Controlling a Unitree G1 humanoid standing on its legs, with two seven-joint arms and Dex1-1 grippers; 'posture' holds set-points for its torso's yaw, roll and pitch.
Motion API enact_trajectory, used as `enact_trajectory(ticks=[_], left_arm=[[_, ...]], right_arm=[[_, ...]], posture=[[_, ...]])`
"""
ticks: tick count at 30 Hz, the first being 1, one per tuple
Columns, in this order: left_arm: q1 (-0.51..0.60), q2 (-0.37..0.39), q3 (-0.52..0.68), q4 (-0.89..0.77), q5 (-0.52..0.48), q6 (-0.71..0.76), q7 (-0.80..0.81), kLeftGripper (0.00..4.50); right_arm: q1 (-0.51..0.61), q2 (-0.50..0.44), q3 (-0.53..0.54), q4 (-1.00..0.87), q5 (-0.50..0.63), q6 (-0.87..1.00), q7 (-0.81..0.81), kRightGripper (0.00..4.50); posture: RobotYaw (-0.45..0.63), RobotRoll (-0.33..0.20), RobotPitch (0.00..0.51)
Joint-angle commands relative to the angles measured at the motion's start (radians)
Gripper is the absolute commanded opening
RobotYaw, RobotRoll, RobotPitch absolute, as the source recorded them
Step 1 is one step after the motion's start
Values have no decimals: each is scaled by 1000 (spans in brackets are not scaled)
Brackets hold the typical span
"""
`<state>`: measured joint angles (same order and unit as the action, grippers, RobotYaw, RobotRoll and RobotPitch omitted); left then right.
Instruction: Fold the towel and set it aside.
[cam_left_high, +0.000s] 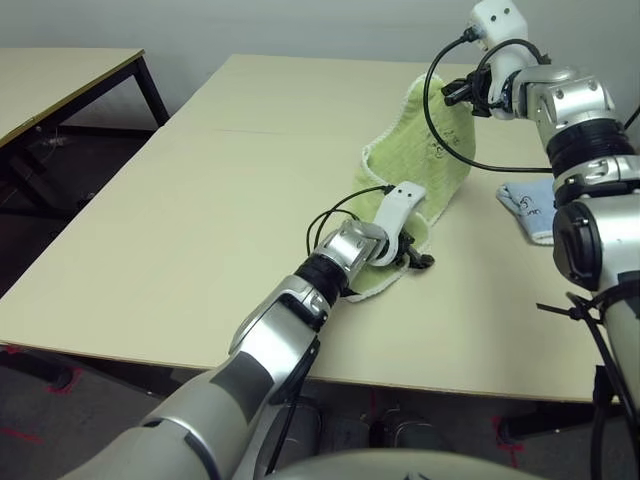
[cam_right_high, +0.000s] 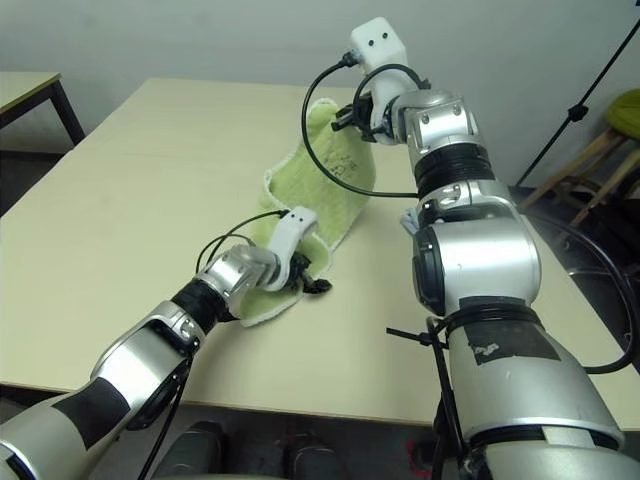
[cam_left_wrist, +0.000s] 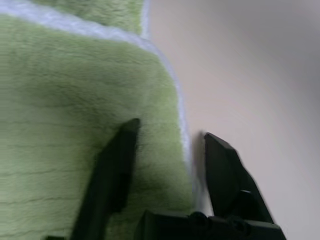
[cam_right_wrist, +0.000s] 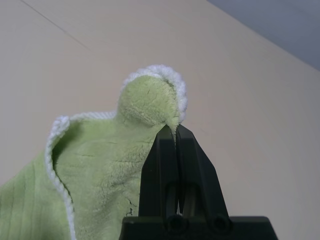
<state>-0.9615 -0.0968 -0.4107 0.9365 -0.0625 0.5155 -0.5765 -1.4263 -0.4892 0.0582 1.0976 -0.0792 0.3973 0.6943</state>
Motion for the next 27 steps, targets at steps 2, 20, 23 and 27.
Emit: enact_trajectory(ticks=[2, 20, 23, 27], left_arm=[[-30, -104, -2, 46, 36, -18, -32, 1153], [233, 602, 202, -954, -265, 425, -476, 24], [244, 701, 196, -904, -227, 260, -535, 24], [223, 786, 143, -685, -74, -61, -546, 24]], right_arm=[[27, -15, -8, -37, 6, 26, 8, 0], [253, -137, -8, -255, 21, 188, 92, 0], [304, -148, -7, -318, 29, 220, 105, 0], [374, -144, -16, -421, 51, 267, 106, 0]], posture=[[59, 0, 17], [114, 0, 22], [130, 0, 27], [131, 0, 32]])
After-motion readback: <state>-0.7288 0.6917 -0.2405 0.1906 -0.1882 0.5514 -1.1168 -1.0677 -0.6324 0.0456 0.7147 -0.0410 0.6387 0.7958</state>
